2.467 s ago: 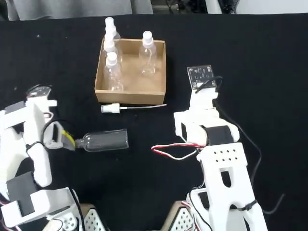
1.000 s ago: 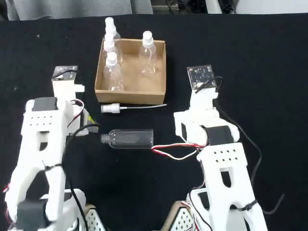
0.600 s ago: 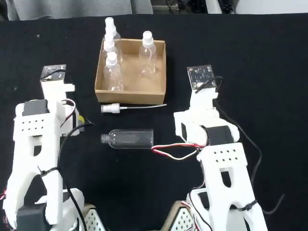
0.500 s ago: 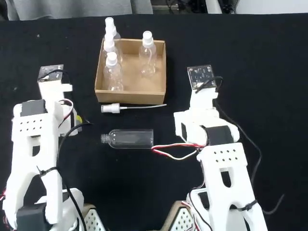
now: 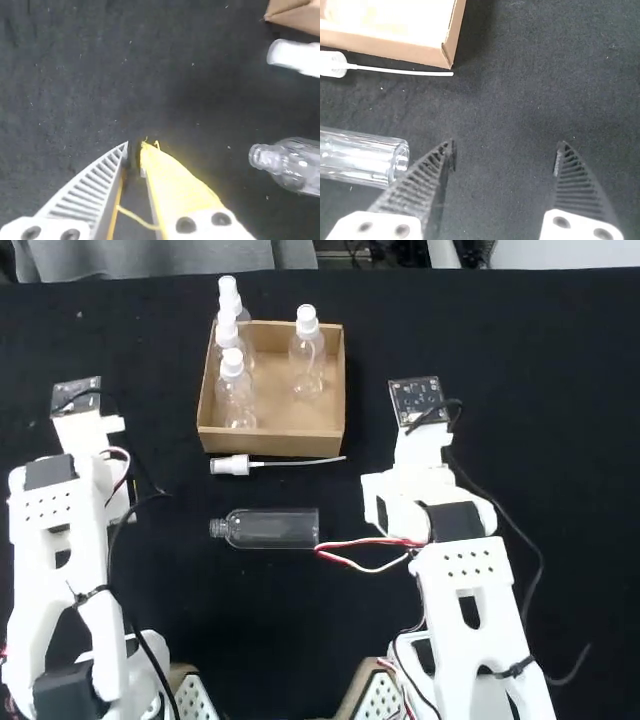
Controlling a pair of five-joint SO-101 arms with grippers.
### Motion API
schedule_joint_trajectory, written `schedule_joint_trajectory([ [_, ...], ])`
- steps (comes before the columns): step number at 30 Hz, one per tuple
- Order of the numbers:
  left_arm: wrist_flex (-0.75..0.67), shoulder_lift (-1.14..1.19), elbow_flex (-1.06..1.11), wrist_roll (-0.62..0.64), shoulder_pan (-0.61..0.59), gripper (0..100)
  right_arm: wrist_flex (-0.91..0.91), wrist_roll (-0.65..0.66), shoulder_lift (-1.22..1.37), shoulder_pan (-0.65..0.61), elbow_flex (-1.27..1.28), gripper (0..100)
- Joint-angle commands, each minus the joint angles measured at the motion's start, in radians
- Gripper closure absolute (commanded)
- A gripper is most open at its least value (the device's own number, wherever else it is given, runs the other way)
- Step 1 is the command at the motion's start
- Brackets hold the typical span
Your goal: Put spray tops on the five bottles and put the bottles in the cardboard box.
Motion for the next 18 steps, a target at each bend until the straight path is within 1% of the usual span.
schedule_joint_trajectory([
  [1, -0.075, -0.04, 0.042, 0.011, -0.038, 97, -0.025, -0.005, -0.038, 0.012, -0.007, 72.3],
  [3, -0.101, -0.04, 0.07, 0.025, -0.041, 97, -0.025, -0.005, -0.042, 0.012, -0.007, 72.3],
  [7, -0.173, -0.04, 0.124, 0.1, -0.061, 97, -0.025, -0.005, -0.042, 0.017, -0.007, 72.3],
  [14, -0.287, -0.04, 0.209, 0.172, -0.082, 97, -0.025, 0.002, -0.042, 0.012, -0.018, 72.3],
  [18, -0.331, -0.04, 0.245, 0.178, -0.125, 97, -0.023, 0.121, -0.042, 0.012, -0.054, 72.3],
])
